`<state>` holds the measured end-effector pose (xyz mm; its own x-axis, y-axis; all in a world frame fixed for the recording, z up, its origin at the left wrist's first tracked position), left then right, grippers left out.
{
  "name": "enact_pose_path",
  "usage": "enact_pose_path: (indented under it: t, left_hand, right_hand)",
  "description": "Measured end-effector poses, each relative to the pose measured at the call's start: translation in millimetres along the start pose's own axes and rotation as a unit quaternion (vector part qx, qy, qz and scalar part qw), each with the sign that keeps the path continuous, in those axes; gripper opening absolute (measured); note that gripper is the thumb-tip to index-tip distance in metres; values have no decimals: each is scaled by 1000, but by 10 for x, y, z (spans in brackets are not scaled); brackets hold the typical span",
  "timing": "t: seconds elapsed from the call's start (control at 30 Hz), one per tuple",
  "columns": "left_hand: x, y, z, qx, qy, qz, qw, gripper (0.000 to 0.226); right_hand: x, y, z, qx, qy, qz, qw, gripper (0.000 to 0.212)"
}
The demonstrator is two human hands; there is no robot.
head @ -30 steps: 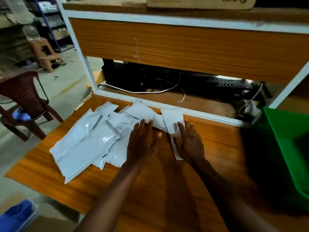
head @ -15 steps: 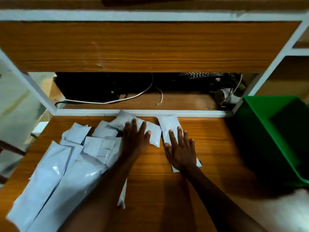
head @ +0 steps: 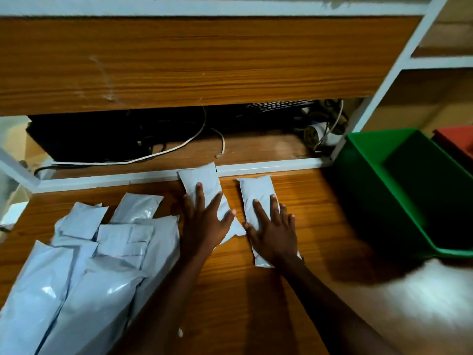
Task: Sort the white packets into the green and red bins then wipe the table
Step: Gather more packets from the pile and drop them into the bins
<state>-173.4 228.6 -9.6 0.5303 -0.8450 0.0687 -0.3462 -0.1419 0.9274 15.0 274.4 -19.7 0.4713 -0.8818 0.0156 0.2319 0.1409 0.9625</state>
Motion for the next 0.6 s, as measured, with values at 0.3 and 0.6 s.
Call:
enact_pose_path:
  t: [0.3, 0.6]
  left_hand:
    - [140, 11, -55, 100, -88, -64, 989, 54]
    - [777, 353, -593, 340, -165, -46, 925, 51]
  right_hand:
    - [252, 328, -86, -114, -23, -88, 989, 52]
    - [1008, 1187, -349, -127, -46, -223, 965, 51]
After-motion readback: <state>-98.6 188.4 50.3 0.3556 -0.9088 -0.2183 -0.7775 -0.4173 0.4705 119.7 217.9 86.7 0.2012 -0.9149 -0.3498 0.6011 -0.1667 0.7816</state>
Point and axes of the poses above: each hand's wrist, its own x-axis away from the middle knuckle, its own y-axis out of the back of the hand, z = x × y, the point moved 8 cm from there along -x, towards the middle knuckle, and after that the axes turned 6 degrees about y, right-handed, at the moved point
